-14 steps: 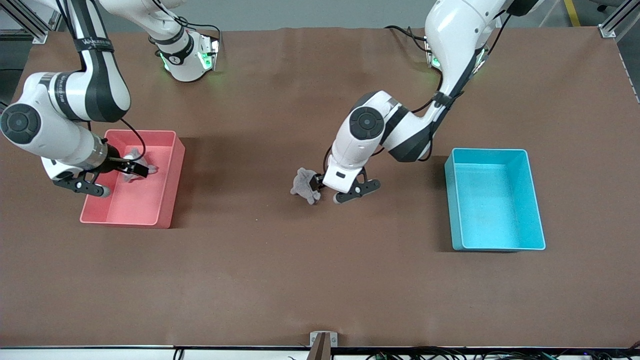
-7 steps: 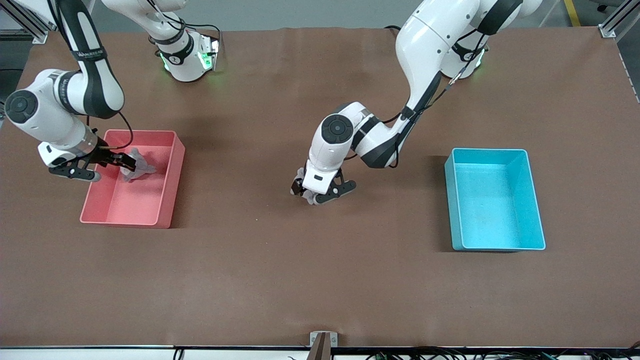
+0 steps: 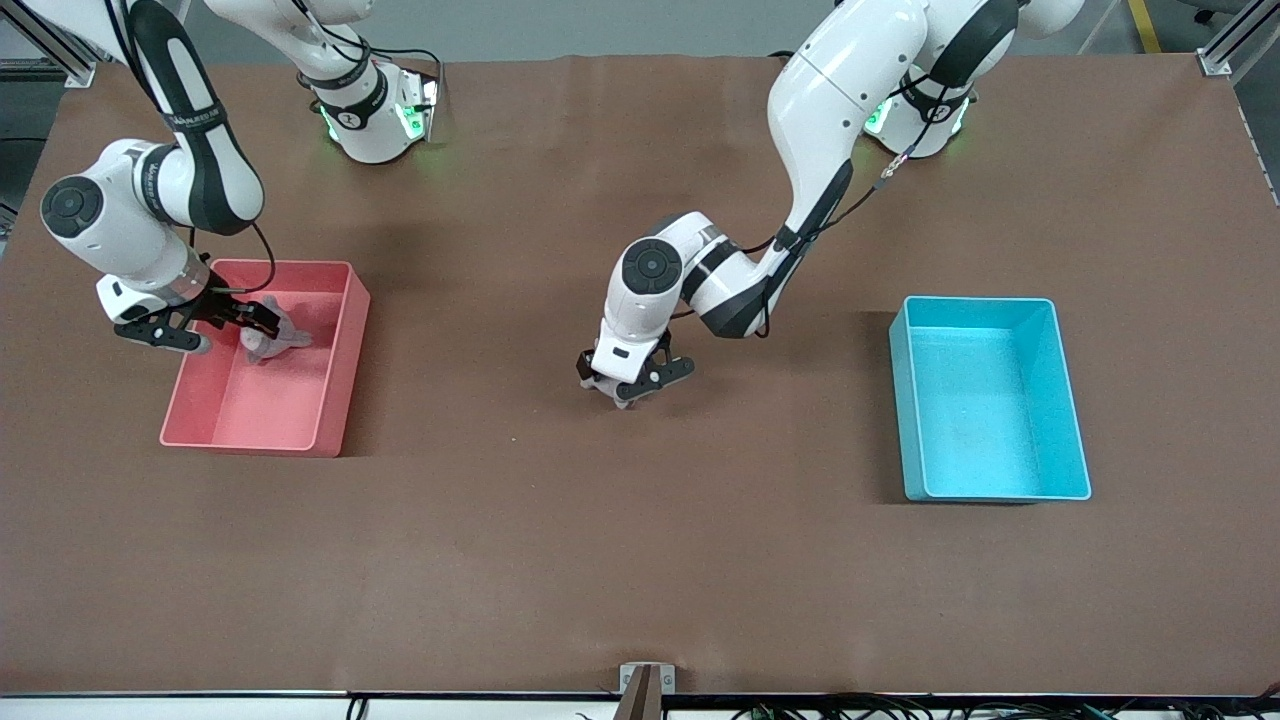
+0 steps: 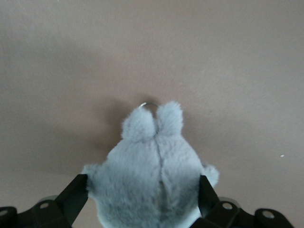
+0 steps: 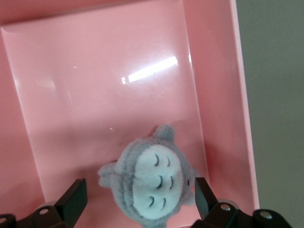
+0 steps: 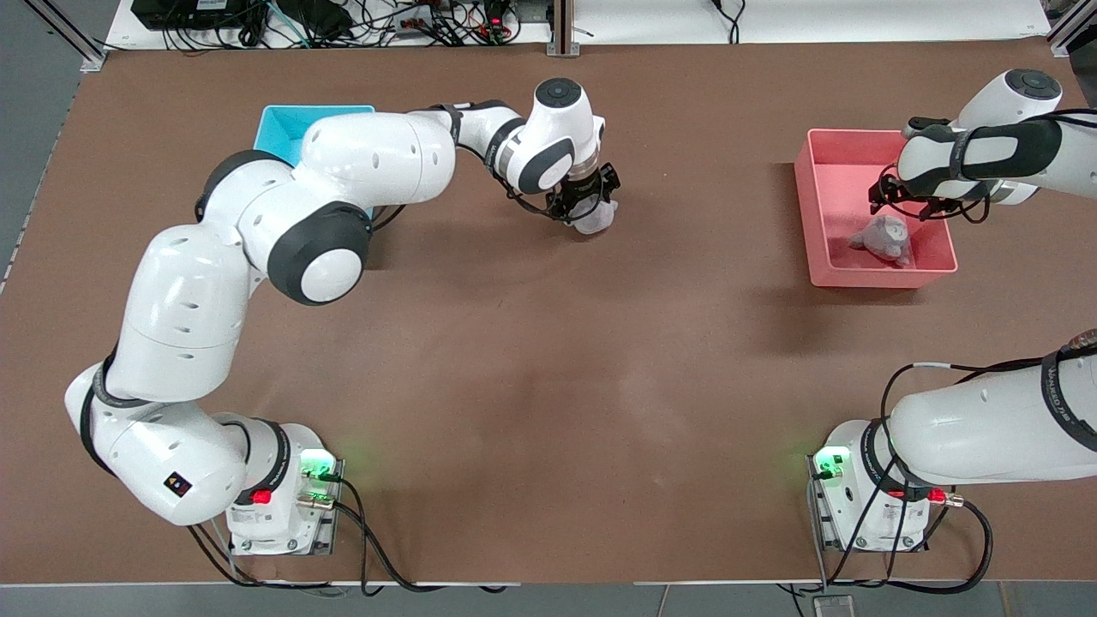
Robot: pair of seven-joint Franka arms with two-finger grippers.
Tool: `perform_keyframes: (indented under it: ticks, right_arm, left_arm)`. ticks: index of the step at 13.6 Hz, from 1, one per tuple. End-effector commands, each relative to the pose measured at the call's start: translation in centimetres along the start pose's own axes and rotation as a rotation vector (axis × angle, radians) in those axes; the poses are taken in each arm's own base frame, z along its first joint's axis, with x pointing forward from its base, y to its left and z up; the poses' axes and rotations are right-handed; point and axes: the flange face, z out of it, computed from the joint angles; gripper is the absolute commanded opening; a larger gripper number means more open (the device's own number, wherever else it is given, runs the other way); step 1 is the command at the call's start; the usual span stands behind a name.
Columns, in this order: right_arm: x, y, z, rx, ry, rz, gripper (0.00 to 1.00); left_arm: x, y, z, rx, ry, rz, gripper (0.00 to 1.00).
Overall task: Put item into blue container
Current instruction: 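Carry the plush to the blue box with the left gripper while the right grasps another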
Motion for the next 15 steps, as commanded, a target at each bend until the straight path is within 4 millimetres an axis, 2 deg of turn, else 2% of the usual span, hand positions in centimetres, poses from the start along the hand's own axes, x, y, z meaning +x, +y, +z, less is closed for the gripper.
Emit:
perform_keyframes:
  ticks: [1, 2, 3, 4, 6, 8, 11, 14, 15]
  right_arm:
    - [-0.7, 0.5, 1.5, -0.012, -0.018, -0.007, 1.00]
    - [-0.8, 0.7, 2.2, -0.013, -0.026, 0.000, 1.00]
    - [-0.8, 0.7, 2.6, -0.014, -0.029, -0.001, 1.00]
    - [-0.8, 0.8, 3.0, -0.016, -0.030, 0.002, 1.00]
    - [-0.9, 0.8, 3.3, -0.017, -0.033, 0.003, 0.99]
    - [-0.9, 0.8, 3.6, -0.018, -0.041, 0.003, 0.92]
    - [-1.0, 0.8, 3.7, -0.018, -0.046, 0.006, 0.82]
    - [-1.1, 0.7, 4.0, -0.018, -0.058, 0.004, 0.67]
    - [-1.1, 0.7, 4.0, -0.019, -0.059, 0.004, 0.58]
  left_arm:
    - [-0.7, 0.6, 0.8, 0.002, 0.010, 0.000, 0.79]
    - [-0.7, 0.5, 0.9, 0.003, 0.009, -0.001, 0.60]
    - [-0.7, 0.6, 0.7, 0.000, 0.008, -0.003, 0.45]
    - [-0.6, 0.6, 0.4, -0.003, 0.010, -0.004, 0.35]
    - [-0.1, 0.8, -0.8, -0.011, 0.015, -0.016, 0.24]
    - [1.4, 1.1, -4.0, -0.036, 0.030, -0.037, 0.22]
    - [5.8, -0.4, -10.7, -0.003, 0.039, -0.083, 0.22]
    - [9.8, -4.2, -17.4, 0.079, 0.029, -0.043, 0.23]
    - [11.8, -6.4, -19.8, 0.102, 0.025, -0.027, 0.23]
